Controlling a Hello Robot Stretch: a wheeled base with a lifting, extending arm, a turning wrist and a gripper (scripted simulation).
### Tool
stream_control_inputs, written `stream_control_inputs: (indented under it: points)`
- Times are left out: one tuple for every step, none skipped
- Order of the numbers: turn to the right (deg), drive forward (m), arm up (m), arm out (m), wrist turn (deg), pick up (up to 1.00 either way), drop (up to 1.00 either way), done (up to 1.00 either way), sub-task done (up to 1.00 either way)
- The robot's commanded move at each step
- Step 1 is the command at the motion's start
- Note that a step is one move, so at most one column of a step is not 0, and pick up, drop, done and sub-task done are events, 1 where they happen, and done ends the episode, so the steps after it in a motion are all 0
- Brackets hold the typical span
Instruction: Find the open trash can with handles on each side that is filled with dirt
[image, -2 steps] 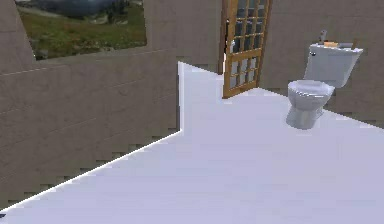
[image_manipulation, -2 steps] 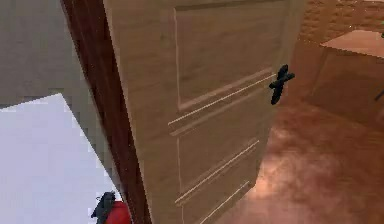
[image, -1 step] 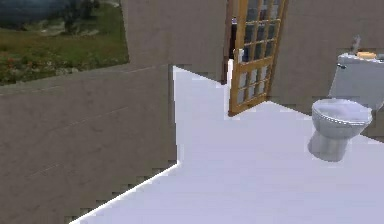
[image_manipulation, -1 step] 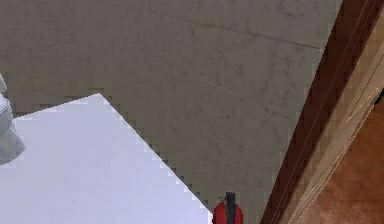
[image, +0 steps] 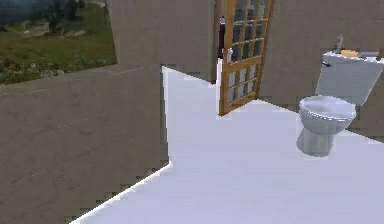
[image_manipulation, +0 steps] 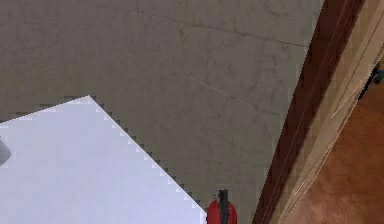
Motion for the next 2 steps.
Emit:
stream_control_inputs:
  points:
    - [-45.0, 0.0, 0.0, 0.0, 0.0, 0.0, 0.0, 0.0, 0.0]
    - [-42.0, 0.0, 0.0, 0.0, 0.0, 0.0, 0.0, 0.0, 0.0]
